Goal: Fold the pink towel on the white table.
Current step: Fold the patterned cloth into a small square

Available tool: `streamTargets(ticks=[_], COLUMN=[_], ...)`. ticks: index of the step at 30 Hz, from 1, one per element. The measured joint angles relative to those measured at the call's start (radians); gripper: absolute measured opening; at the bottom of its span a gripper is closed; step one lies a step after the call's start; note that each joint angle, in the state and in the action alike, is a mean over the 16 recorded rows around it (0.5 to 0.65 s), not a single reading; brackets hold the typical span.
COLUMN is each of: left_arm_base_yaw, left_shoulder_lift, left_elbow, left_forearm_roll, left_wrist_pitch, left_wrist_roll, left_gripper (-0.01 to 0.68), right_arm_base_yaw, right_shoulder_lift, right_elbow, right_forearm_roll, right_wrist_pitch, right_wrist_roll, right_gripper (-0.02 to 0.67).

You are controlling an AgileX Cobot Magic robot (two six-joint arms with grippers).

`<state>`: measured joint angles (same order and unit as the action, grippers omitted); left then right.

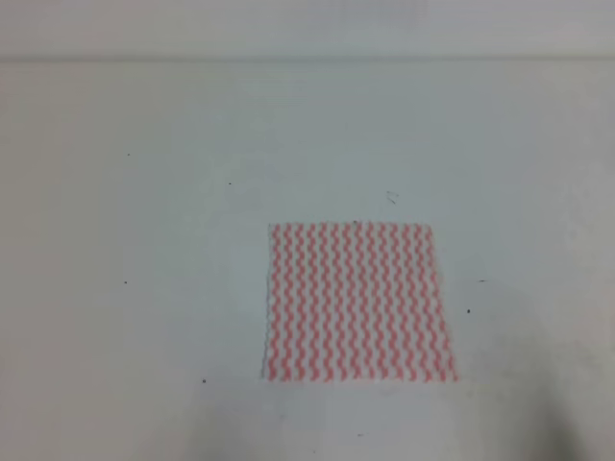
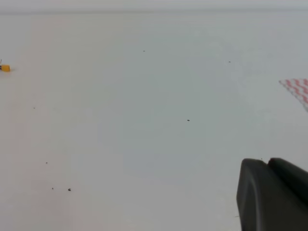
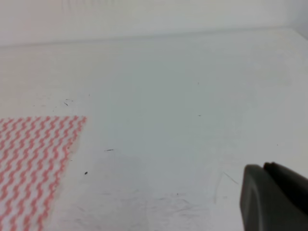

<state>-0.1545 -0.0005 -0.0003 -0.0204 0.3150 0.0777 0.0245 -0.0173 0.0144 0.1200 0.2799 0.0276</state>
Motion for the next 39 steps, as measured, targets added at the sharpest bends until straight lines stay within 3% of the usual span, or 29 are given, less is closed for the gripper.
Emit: streamTargets(ticks=[15, 31, 39], left_arm_base_yaw=[0.000, 0.000, 0.000], left_shoulder_lift=[-0.012, -0.004, 0.000], left_elbow=[0.000, 0.003, -0.002], left_forearm_roll=[-0.022, -0.496, -0.580], left_wrist_pitch=[-0.026, -0.344, -0.344], left_wrist_roll=[-0.005, -0.088, -0.080], left_gripper=[0.000, 0.000, 0.000], right_arm_base_yaw=[0.000, 0.000, 0.000], right_shoulder_lift=[0.006, 0.004, 0.006], right_elbow=[-0.004, -0.003, -0.009], right_forearm_roll=[0.045, 0.526, 0.617], right_wrist_pitch=[-0.016, -0.234, -0.218], right_wrist_roll=[0.000, -0.009, -0.024], right_gripper=[-0.002, -0.002, -0.002])
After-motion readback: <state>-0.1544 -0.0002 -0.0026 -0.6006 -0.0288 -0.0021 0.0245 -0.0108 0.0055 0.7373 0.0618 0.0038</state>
